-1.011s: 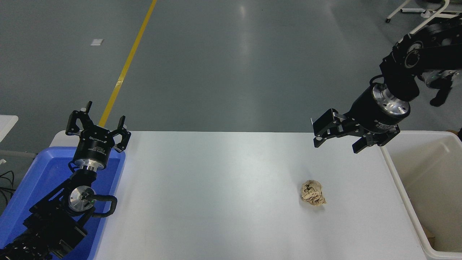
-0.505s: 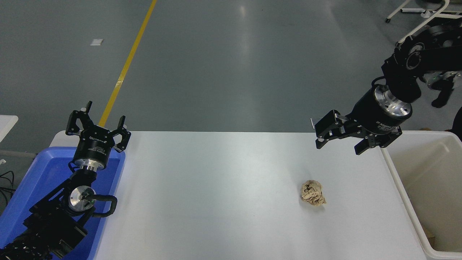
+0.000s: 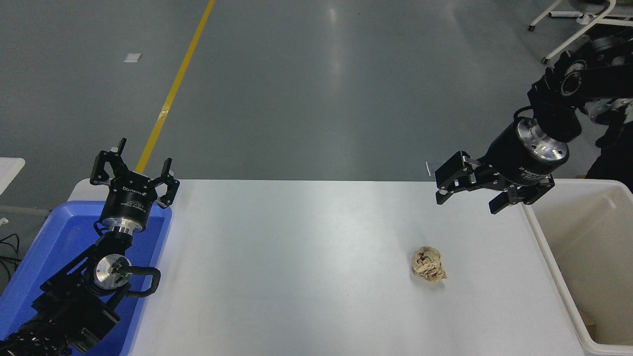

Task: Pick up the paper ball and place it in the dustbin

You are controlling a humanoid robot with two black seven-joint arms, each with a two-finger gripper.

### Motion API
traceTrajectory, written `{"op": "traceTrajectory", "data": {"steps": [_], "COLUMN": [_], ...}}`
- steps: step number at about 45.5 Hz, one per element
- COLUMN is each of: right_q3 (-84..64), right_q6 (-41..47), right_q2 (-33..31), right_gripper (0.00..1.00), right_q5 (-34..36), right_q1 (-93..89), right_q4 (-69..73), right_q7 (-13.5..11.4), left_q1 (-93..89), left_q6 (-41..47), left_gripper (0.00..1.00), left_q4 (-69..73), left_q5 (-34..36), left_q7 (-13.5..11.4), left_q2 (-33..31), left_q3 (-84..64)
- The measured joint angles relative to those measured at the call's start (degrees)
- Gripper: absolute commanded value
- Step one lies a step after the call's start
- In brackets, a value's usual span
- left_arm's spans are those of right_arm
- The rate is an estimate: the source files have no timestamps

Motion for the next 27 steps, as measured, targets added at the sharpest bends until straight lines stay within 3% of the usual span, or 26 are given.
{"op": "traceTrajectory", "data": {"steps": [16,27], "right_q3": [-0.29,0.01], "right_q6": [-2.44,-10.28], "right_q2": [-0.01,1.45], "right_gripper": [1.0,1.0], "right_q5": [-0.1,-0.18], "right_q1": [-4.98,-11.95], "right_q4": [-2.24,-5.18], "right_q7": [0.0,0.0], "left_q1": [-0.01,0.01], "left_q6": [0.0,-0.01], "left_gripper": [0.98,0.98], "left_q4": [0.0,-0.01], "left_q5": [0.0,0.01], "left_q7": [0.1,0.09], "left_q2": [0.0,0.0], "left_q3": [0.0,0.0]}}
